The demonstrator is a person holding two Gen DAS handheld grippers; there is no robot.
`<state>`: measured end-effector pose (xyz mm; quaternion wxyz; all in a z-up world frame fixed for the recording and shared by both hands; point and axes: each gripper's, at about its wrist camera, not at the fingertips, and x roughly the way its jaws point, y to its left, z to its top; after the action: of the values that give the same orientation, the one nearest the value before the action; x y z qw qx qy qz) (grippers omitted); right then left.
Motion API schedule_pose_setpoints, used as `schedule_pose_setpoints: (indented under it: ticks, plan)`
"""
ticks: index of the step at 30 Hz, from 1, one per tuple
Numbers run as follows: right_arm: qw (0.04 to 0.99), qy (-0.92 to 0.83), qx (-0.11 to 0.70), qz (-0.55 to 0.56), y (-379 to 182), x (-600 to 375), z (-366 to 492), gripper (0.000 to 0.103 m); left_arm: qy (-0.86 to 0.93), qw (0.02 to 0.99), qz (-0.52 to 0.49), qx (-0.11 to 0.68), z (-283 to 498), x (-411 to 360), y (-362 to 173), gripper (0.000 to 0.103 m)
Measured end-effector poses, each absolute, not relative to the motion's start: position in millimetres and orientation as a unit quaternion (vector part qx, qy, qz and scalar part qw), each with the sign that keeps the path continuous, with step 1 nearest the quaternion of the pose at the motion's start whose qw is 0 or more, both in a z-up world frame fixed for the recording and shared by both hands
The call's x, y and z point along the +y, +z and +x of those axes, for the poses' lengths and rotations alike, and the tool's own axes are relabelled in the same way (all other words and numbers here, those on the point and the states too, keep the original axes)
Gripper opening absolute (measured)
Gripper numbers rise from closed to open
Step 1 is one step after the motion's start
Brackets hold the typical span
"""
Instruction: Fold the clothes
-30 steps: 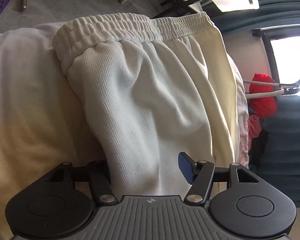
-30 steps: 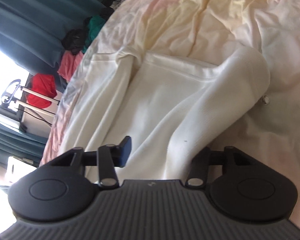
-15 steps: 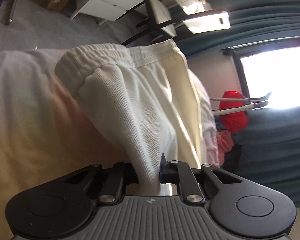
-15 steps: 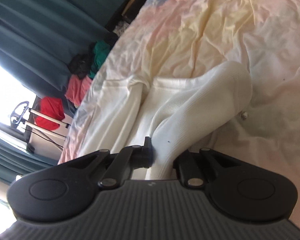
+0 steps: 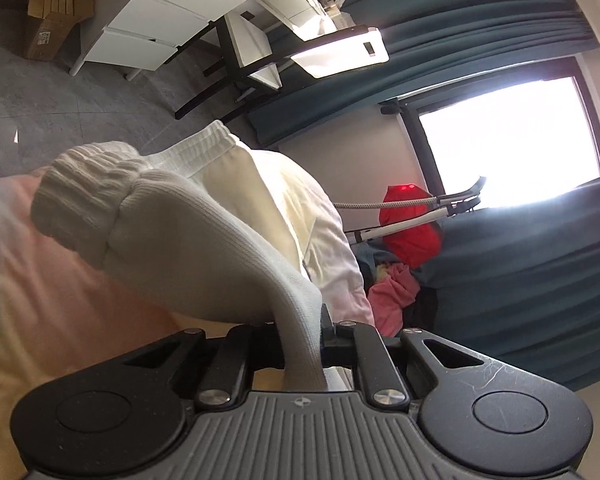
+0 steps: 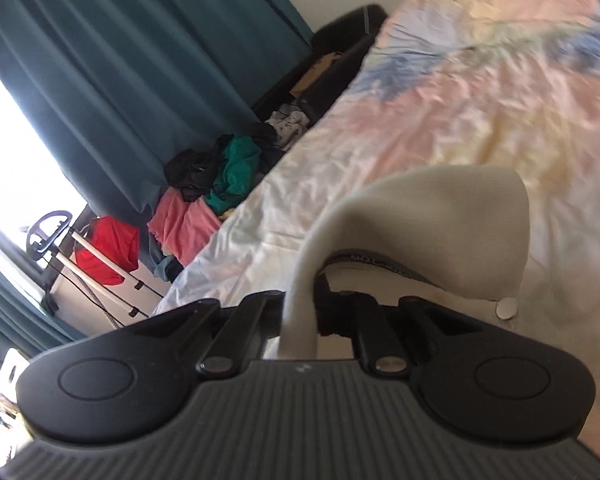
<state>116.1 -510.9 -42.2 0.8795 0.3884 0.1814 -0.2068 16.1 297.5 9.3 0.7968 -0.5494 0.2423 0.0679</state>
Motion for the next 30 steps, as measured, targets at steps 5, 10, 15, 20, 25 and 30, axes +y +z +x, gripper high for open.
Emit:
schedule_pose_setpoints:
  ticks: [5, 10, 15, 20, 25, 30]
  plan:
    - [0.886, -0.212, 0.206, 0.357, -39, -506, 228, 0.009, 0.104, 0.818, -0.504, 0.259, 143, 281, 10, 0.013]
    - [0.890, -0.218, 0.243, 0.318, -76, -500, 333, 0.009, 0.140, 0.839, -0.437, 0.291, 261, 264, -12, 0.014]
    - [0.879, -0.225, 0.290, 0.304, -138, -503, 380, 0.009, 0.172, 0.841, -0.385, 0.339, 329, 248, -57, 0.016]
    - [0.883, -0.204, 0.276, 0.319, -157, -502, 373, 0.014, 0.150, 0.861, -0.363, 0.323, 332, 242, -72, 0.019]
    - [0.873, -0.175, 0.265, 0.371, -152, -507, 335, 0.043, 0.109, 0.880, -0.352, 0.301, 300, 235, -58, 0.055]
    - [0.871, -0.164, 0.255, 0.386, -142, -495, 266, 0.053, 0.091, 0.887, -0.364, 0.271, 230, 223, -49, 0.080]
